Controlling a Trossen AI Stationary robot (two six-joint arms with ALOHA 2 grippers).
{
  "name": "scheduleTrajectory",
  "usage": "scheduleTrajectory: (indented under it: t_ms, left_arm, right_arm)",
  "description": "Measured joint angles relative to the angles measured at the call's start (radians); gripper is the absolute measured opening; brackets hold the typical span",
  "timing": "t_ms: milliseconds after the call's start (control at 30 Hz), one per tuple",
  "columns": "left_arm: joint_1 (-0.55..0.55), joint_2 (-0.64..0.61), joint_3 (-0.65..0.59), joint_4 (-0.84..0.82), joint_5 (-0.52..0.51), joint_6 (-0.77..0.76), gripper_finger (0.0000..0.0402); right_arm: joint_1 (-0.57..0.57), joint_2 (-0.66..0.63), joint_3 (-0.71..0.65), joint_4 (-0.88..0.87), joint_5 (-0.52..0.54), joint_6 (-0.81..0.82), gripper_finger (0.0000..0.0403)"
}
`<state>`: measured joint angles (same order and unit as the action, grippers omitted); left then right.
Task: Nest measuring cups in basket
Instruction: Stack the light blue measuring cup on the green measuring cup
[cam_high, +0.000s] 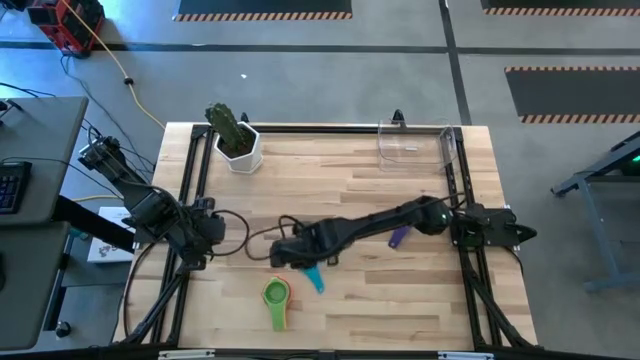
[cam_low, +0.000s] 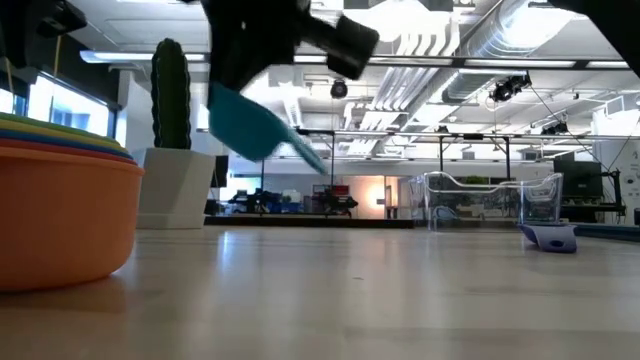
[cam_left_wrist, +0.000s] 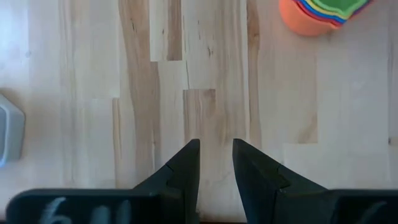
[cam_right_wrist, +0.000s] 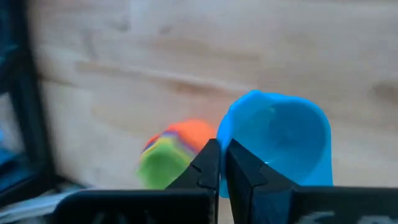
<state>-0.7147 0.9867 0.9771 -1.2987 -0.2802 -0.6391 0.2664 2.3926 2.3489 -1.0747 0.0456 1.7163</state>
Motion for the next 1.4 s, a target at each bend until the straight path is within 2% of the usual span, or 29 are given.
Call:
scheduleTrajectory:
  t_ms: [100, 267, 433, 600, 933, 1067, 1400]
  left_arm:
    - [0.000, 0.000, 0.000, -0.007, 0.000, 0.028, 0.0087]
    - [0.000, 0.000, 0.000, -0.014, -0.002, 0.073, 0.0087]
    - [0.000, 0.000, 0.000, -0.015, -0.002, 0.086, 0.0087]
    - [0.000, 0.000, 0.000, -0.015, -0.002, 0.087, 0.0087]
    - [0.000, 0.000, 0.000, -0.015, -0.001, 0.086, 0.0087]
    - [0.000, 0.000, 0.000, -0.014, -0.001, 0.086, 0.0087]
    - [0.000, 0.000, 0.000, -0.014, -0.029, 0.086, 0.0087]
  right_arm:
    - [0.039, -0.003, 0.000, 0.054, 0.012, 0.089, 0.0001]
    - [0.101, -0.003, 0.000, 0.190, 0.109, 0.200, 0.0000]
    - [0.140, -0.003, 0.000, 0.297, 0.211, 0.266, 0.0000]
    - [0.152, -0.003, 0.000, 0.338, 0.258, 0.304, 0.0000]
    - [0.126, 0.003, -0.003, 0.340, 0.171, 0.363, 0.0000]
    - [0.114, 0.039, -0.004, 0.352, 0.092, 0.389, 0.0000]
    - [0.099, 0.068, -0.005, 0.361, 0.020, 0.388, 0.0000]
